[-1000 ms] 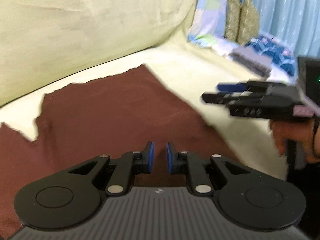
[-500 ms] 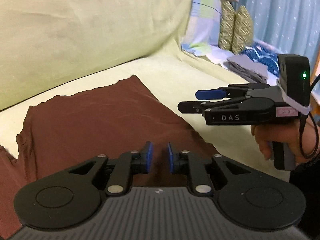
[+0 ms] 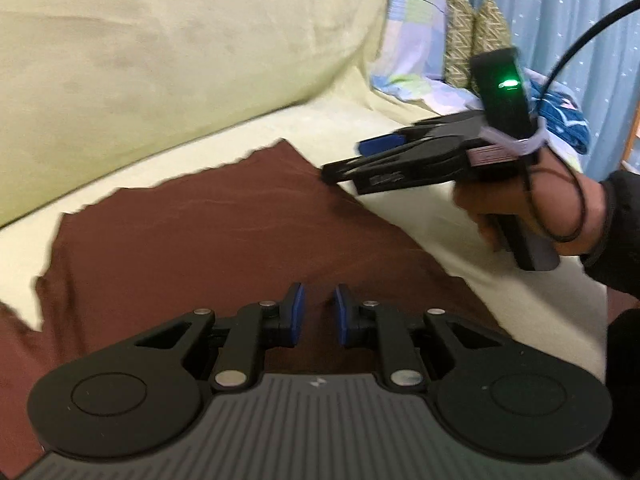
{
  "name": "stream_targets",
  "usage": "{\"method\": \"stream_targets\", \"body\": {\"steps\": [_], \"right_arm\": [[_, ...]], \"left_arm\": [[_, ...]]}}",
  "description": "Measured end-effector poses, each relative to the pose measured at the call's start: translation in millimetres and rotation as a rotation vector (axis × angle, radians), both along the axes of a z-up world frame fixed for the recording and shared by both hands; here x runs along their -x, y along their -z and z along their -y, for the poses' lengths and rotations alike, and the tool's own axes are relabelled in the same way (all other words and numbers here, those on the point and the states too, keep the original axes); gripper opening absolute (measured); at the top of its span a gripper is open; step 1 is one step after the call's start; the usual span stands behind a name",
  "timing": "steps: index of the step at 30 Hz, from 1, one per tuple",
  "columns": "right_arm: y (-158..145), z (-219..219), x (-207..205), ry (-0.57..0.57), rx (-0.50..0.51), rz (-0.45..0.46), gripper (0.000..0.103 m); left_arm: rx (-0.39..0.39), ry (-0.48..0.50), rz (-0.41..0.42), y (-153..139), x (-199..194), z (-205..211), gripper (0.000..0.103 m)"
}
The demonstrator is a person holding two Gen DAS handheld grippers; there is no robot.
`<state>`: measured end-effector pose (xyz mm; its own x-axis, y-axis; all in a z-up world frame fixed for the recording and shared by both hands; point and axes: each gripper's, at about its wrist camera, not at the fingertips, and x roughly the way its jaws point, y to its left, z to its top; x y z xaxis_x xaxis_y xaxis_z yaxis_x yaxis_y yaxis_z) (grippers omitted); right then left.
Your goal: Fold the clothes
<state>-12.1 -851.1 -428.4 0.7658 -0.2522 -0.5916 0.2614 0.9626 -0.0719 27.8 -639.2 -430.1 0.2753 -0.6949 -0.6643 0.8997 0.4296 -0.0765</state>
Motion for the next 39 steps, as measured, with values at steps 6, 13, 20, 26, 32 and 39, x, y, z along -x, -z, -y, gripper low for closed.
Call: {"method": "stream_targets", "body": {"steps": [6, 13, 20, 26, 32, 39], "right_arm": [[-3.1, -17.5, 16.0, 0.011, -0.113, 0.033, 0.053], [13.6, -37.1, 22.1, -0.006, -0.121, -0.001, 0.055], [16.0, -33.2, 26.8, 0.004, -0.138, 0.020, 0.057], [16.6, -38.3, 27.4, 0.012, -0.104, 0.033, 0.059], [16.5, -35.4, 27.8, 0.011, -0.121, 0.035, 0.059], [15.8, -32.7, 29.4, 0.010, -0.143, 0.045, 0.060]], "left_arm": [[-0.071, -0.102, 0.020, -4.5, -57.7, -15.3, 0.021], [-0.191, -0.194, 0.069, 9.2, -111.2, -20.5, 0.026], [-0.180, -0.273, 0.109, 3.3, -141.9, -29.3, 0.025], [-0.207, -0.212, 0.162, 12.7, -156.1, -4.4, 0.025], [-0.250, -0.290, 0.219, 20.3, -184.3, 4.5, 0.031], [-0.156, -0.343, 0.173, 1.6, -190.0, -15.0, 0.029]]}}
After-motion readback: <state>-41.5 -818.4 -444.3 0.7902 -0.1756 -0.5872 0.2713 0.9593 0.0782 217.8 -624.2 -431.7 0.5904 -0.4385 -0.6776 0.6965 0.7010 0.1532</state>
